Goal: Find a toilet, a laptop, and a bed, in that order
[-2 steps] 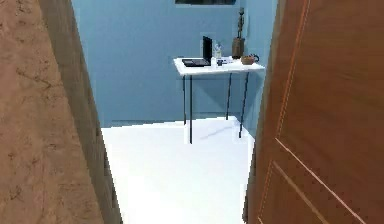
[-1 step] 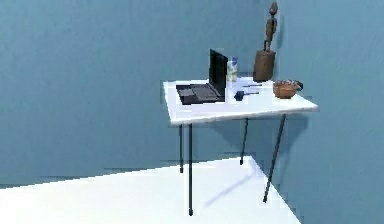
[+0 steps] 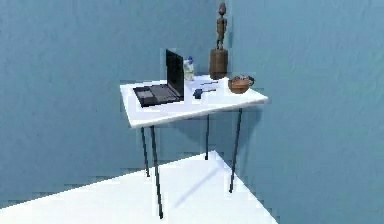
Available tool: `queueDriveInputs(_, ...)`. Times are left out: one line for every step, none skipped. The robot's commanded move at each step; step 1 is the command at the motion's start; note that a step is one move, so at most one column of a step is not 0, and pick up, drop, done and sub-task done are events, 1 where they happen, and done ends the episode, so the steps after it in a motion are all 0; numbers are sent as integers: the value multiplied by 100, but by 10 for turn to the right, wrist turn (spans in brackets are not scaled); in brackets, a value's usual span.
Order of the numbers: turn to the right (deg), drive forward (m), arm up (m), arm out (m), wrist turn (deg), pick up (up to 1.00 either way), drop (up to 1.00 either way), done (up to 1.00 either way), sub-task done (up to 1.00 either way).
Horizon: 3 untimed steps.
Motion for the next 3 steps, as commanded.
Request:
queueDriveInputs(0, 15, 0, 0, 0, 0, 0, 0, 0)
queueDriveInputs(0, 15, 0, 0, 0, 0, 0, 0, 0)
queueDriveInputs(-120, 0, 0, 0, 0, 0, 0, 0, 0)
